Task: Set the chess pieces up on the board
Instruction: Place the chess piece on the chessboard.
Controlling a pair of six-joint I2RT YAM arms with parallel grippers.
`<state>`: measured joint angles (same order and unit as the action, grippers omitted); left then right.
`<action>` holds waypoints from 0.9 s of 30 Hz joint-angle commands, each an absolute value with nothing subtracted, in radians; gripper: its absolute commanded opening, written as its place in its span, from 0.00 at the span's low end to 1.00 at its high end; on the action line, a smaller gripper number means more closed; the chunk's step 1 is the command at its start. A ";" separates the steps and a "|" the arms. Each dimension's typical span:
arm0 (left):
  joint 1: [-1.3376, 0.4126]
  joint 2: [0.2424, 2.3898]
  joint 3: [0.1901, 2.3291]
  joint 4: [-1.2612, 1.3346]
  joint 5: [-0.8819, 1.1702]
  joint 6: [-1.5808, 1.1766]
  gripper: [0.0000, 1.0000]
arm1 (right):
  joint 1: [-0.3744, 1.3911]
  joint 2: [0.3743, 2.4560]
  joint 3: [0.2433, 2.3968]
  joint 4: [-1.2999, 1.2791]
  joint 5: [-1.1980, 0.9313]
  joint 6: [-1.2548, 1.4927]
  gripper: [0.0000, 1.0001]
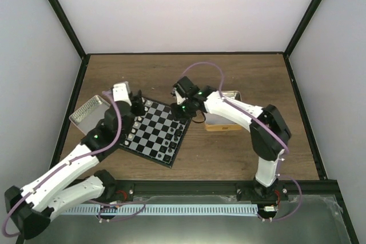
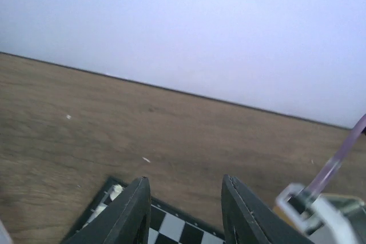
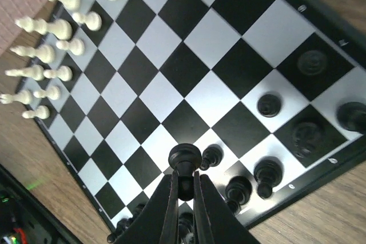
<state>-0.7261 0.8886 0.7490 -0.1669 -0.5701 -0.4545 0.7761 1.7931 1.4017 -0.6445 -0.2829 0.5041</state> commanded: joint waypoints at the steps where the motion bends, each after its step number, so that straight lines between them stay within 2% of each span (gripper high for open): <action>1: -0.720 0.791 0.767 -0.248 -0.707 -0.410 0.36 | 0.833 1.888 1.507 -0.771 -0.200 0.489 0.01; 6: -0.719 0.732 0.747 -0.230 -0.706 -0.405 0.36 | 0.848 1.965 1.572 -0.824 -0.146 0.501 0.01; 27: -0.719 0.734 0.726 -0.222 -0.675 -0.422 0.36 | 0.860 2.093 1.694 -0.931 -0.052 0.472 0.04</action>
